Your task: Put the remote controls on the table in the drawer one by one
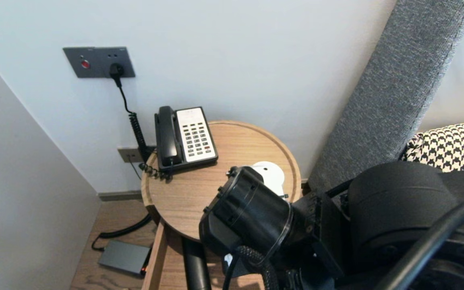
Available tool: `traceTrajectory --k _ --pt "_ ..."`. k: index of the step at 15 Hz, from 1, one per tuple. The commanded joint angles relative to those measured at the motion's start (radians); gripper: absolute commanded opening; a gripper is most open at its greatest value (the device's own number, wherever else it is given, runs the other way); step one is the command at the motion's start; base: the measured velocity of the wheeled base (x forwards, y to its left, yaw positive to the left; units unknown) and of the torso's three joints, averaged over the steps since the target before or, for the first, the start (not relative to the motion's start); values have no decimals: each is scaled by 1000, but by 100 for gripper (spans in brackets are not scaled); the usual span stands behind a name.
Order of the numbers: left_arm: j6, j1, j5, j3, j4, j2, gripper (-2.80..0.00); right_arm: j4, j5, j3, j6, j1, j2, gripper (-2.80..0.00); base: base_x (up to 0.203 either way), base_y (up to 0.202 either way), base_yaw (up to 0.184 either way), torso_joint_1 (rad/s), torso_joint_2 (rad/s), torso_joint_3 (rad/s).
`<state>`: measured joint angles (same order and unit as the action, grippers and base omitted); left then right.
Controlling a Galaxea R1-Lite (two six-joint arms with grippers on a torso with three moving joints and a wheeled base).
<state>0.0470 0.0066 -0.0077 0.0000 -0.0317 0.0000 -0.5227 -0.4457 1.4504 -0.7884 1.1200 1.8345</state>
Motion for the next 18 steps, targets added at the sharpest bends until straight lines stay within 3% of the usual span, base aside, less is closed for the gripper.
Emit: traceTrajectory --k 1,5,10,11,18 --pt "1 0 0 12 -1 -2 -280 -2 -2 -5 25 -58 -53 -280 0 0 0 0 0 0" --pt "1 0 0 12 -1 -2 -280 3 -2 -2 84 -166 -76 -280 0 0 0 0 0 0" --pt "1 0 0 12 -1 -2 -280 7 -4 8 176 -203 -73 -280 0 0 0 0 0 0" --pt "1 1 0 12 -1 -2 -280 8 -3 -3 197 -203 -77 0 0 0 0 0 0 0" --pt "1 0 0 12 -1 -2 -280 66 -4 16 331 -221 -60 0 0 0 0 0 0 0"
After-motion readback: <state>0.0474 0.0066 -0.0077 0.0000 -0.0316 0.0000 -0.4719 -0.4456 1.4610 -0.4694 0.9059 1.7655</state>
